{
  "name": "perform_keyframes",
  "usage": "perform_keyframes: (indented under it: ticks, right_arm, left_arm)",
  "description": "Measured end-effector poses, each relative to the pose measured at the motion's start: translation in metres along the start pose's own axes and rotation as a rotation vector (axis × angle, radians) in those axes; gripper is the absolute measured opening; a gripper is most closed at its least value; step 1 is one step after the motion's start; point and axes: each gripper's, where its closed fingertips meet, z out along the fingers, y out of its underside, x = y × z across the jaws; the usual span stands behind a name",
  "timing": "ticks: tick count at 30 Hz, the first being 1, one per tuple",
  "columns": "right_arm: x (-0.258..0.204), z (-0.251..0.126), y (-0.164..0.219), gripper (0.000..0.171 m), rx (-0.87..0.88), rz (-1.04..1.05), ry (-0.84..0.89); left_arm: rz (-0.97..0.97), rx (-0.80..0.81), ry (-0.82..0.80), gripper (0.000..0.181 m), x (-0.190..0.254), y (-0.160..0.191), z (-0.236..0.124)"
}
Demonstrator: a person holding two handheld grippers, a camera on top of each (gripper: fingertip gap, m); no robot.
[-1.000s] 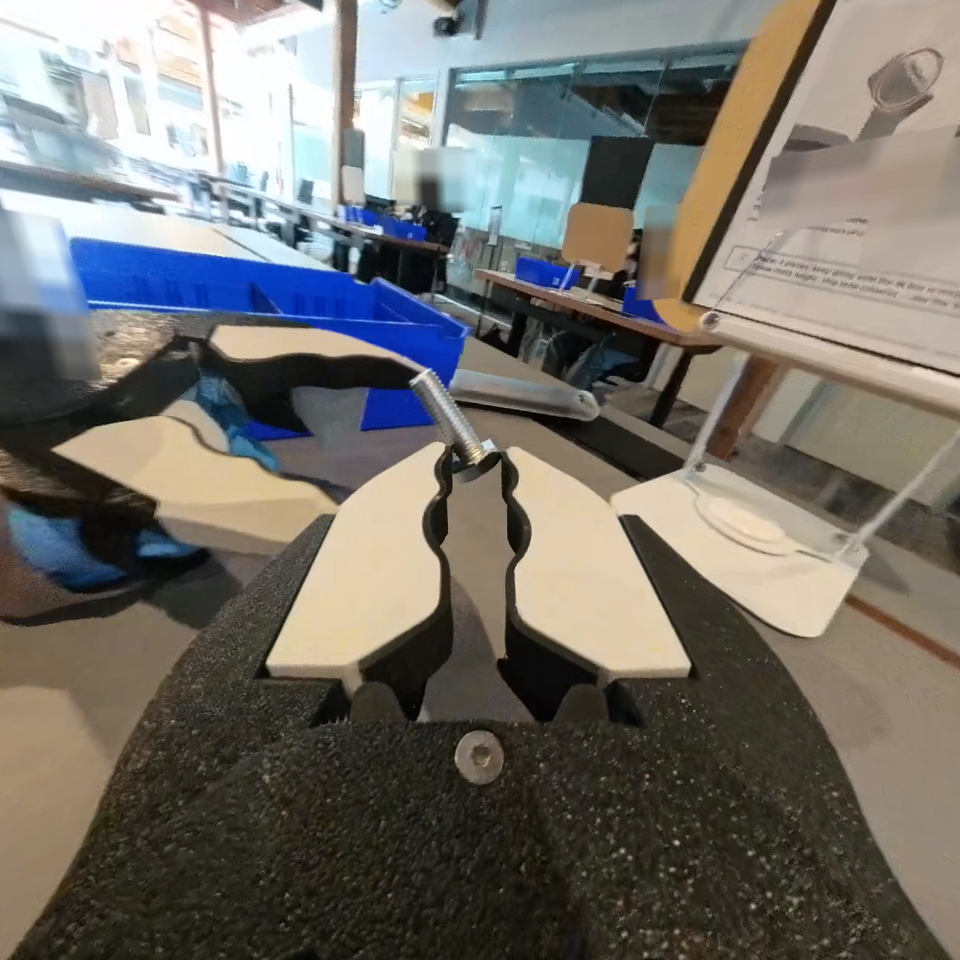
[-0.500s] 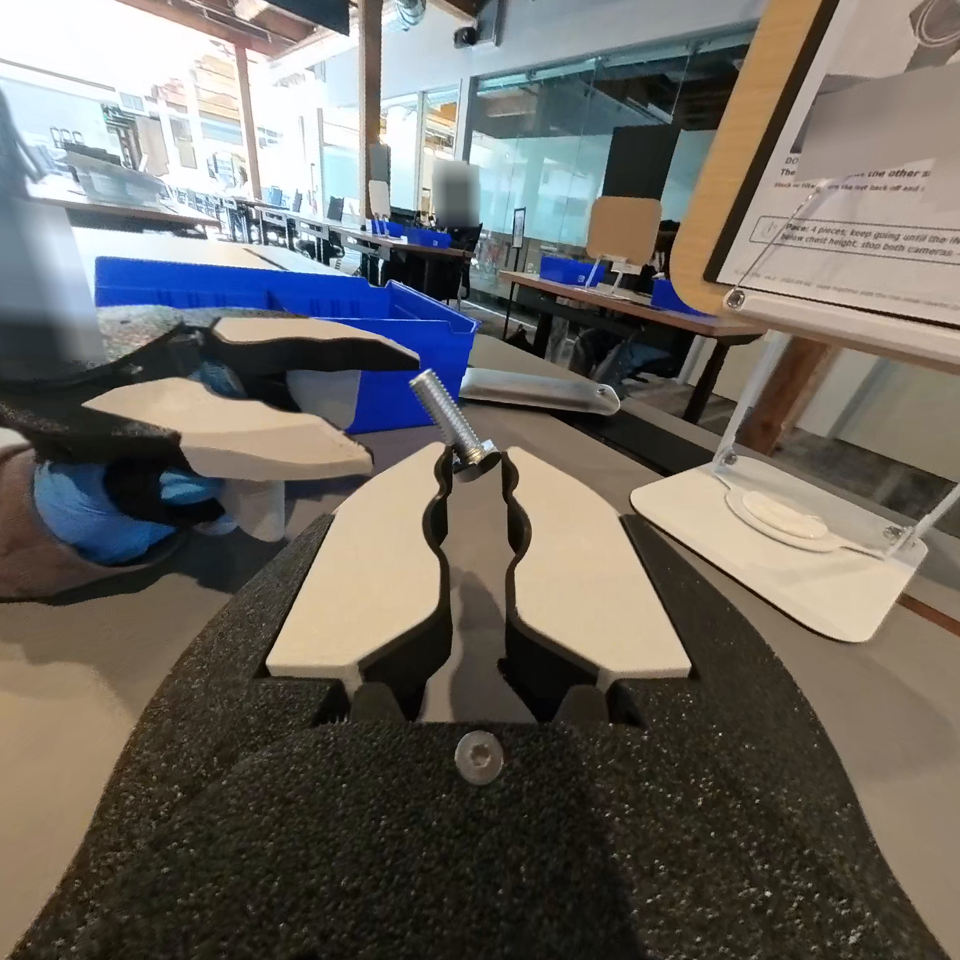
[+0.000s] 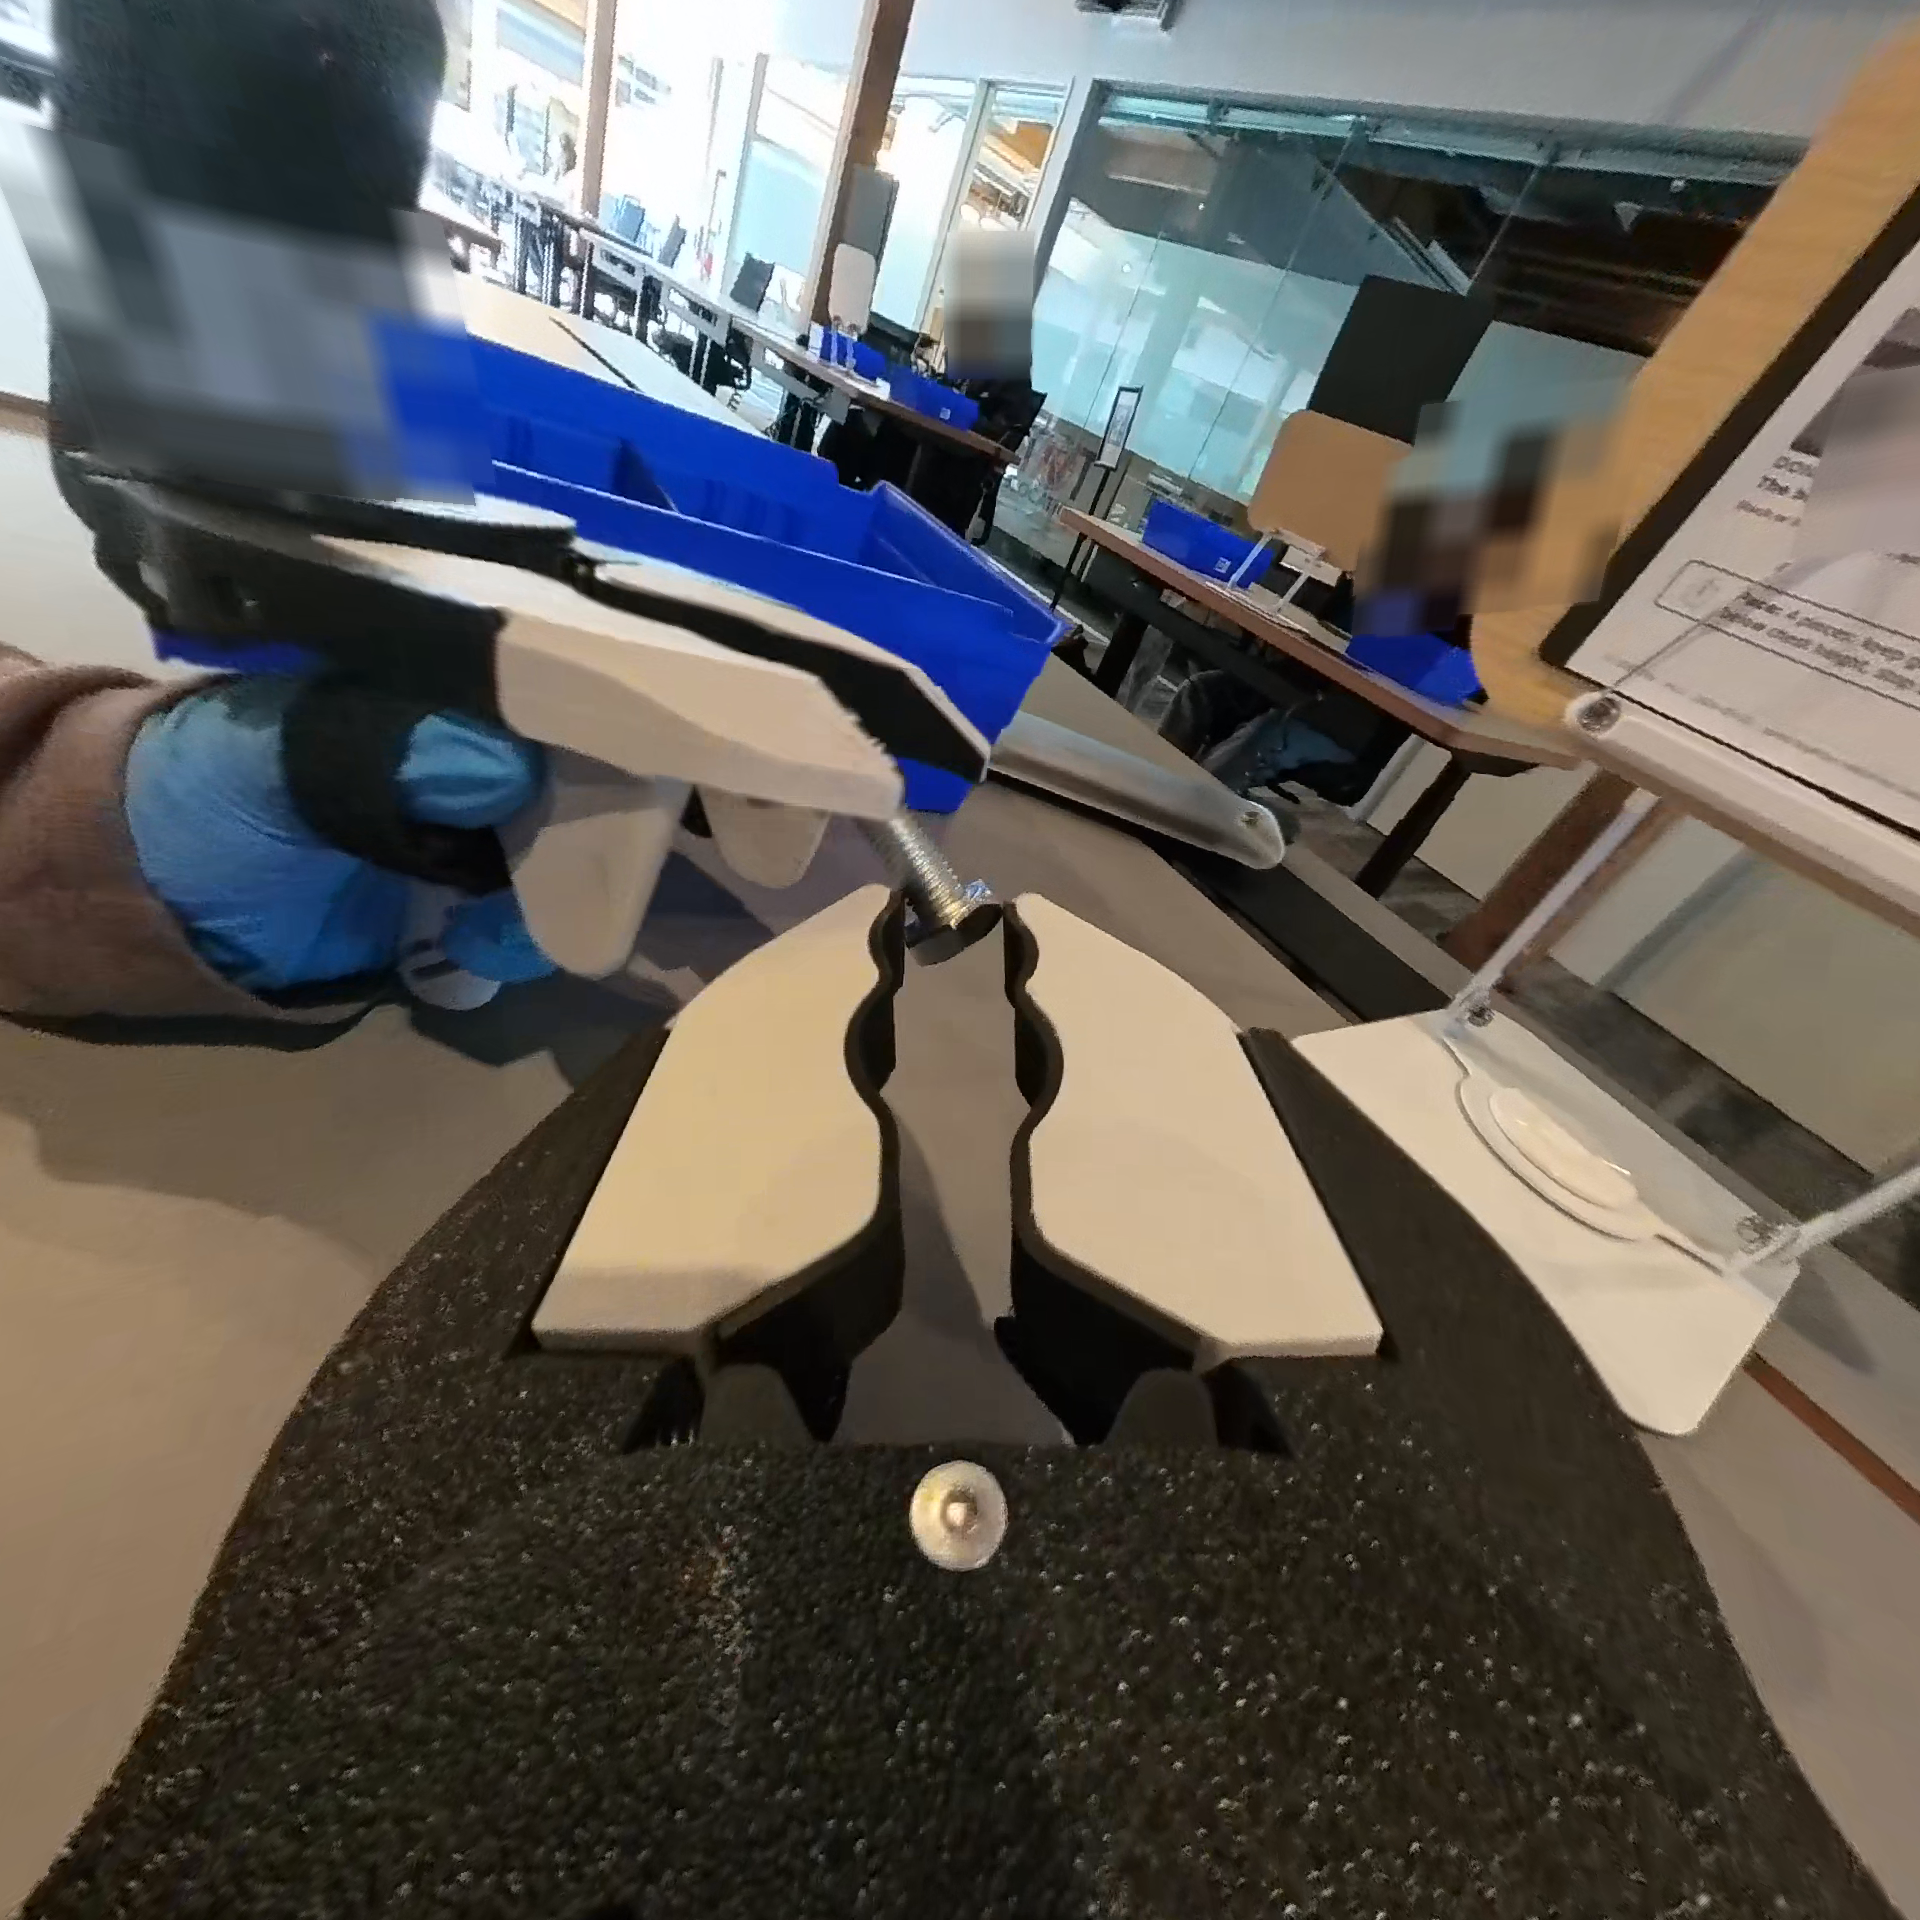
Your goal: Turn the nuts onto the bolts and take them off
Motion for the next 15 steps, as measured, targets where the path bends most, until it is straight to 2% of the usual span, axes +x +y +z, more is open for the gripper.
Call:
perform_keyframes:
  ticks: [2, 11, 15]
  right_arm:
    - [-0.0009, 0.0006, 0.0006, 0.017, -0.006, -0.009, 0.002]
    - [-0.0043, 0.0027, -0.0004, 0.018, 0.015, 0.035, -0.036]
    - [0.0016, -0.0025, -0.0030, 0.037, 0.048, 0.025, 0.002]
  left_arm:
    - [-0.002, 0.004, 0.022, 0.009, 0.0021, 0.0000, -0.0010]
    - [0.091, -0.020, -0.075, 0.008, 0.0026, -0.0019, -0.0044]
    - [0.136, -0.052, -0.173, 0.008, -0.0036, -0.0032, -0.0088]
